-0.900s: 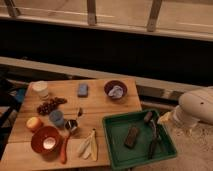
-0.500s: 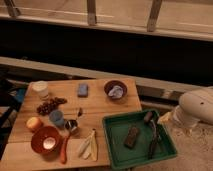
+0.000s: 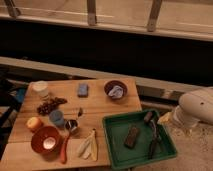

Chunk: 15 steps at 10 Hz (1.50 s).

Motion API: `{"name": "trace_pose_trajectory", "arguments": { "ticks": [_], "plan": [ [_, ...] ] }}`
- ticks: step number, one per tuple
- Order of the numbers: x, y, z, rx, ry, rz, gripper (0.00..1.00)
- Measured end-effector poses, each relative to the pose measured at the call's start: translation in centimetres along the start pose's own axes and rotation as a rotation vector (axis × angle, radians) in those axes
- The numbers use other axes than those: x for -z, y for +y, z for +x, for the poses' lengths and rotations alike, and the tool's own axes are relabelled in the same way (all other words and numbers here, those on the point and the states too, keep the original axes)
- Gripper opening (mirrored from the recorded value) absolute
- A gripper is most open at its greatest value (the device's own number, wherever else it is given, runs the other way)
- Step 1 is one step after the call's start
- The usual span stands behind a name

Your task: Place towel in tray

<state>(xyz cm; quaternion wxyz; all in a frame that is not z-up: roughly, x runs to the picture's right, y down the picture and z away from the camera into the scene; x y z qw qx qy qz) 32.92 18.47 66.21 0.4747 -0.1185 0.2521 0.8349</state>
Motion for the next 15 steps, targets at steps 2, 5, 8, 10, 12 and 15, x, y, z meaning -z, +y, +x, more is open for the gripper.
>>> {"name": "trace_pose_trajectory", "arguments": {
  "ticks": [2, 5, 8, 10, 12, 15],
  "plan": [
    [0.0, 0.0, 0.0, 0.0, 0.0, 0.0, 0.78],
    [0.0, 0.0, 0.0, 0.0, 0.0, 0.0, 0.78],
    [0.0, 0.0, 0.0, 0.0, 0.0, 0.0, 0.78],
    [0.0, 0.0, 0.0, 0.0, 0.0, 0.0, 0.78],
    [0.1, 0.5, -0.5, 0.022, -0.015, 0.007, 0.78],
    [0.2, 5.1, -2.6, 0.084, -0.028, -0.007, 0.78]
  ]
}}
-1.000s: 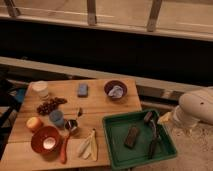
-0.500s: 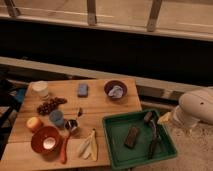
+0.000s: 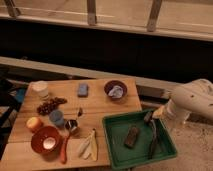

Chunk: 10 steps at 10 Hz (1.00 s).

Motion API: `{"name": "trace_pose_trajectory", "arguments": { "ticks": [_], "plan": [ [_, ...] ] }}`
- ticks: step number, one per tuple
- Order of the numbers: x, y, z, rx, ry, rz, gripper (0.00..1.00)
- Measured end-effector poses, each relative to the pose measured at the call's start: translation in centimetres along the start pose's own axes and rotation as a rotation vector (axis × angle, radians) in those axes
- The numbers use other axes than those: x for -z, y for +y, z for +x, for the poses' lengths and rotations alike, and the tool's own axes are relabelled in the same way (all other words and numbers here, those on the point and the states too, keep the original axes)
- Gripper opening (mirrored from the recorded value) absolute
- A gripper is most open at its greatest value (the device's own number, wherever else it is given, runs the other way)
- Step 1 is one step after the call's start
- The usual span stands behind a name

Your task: Place towel in tray

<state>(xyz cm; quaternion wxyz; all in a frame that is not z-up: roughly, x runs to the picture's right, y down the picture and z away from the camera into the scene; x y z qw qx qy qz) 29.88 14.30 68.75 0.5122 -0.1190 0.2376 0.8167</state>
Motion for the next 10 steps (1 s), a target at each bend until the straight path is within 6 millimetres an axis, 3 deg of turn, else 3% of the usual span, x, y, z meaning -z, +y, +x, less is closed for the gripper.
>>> {"name": "trace_pose_trajectory", "arguments": {
  "ticks": [3, 4, 10],
  "plan": [
    [0.5, 8.2, -1.2, 0.095, -0.006, -0.055, 0.78],
    [0.6, 9.1, -1.0, 0.103, -0.001, -0.066, 0.78],
    [0.5, 8.3, -1.6, 0.082, -0.01, -0.08, 0.78]
  ]
}}
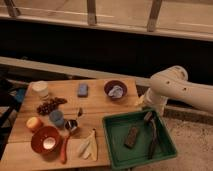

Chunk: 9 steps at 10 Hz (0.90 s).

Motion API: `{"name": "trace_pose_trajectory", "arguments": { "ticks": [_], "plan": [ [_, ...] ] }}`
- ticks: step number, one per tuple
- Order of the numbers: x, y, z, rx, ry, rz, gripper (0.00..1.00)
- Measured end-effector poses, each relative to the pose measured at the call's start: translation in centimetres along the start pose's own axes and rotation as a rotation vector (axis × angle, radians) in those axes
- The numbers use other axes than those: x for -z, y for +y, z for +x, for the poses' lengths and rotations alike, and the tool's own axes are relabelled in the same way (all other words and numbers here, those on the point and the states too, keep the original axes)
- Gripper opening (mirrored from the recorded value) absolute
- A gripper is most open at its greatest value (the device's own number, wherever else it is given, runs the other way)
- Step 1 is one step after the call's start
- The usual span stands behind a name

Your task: Place towel in tray

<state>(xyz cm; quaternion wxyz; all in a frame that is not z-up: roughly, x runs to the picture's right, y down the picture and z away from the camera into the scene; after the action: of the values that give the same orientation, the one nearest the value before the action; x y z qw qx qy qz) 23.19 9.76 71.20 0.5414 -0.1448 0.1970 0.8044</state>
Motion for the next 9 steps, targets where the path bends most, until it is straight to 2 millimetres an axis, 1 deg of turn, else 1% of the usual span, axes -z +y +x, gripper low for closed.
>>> {"name": "trace_pose_trajectory", "arguments": {
  "ticks": [2, 3, 5, 7, 9],
  "plan": [
    [0.3, 1.2, -1.1, 0.011, -0.022, -0.009, 0.78],
    [0.3, 3.4, -2.3, 0.045, -0.042, -0.013, 0.78],
    [-0.1, 6.1, -4.1, 0.084, -0.05, -0.025, 0.78],
    [-0.7, 8.8, -6.4, 0.13, -0.061, -0.051, 0.78],
    [-0.9, 10.8, -7.6, 0.17, -0.079, -0.081, 0.78]
  ]
}}
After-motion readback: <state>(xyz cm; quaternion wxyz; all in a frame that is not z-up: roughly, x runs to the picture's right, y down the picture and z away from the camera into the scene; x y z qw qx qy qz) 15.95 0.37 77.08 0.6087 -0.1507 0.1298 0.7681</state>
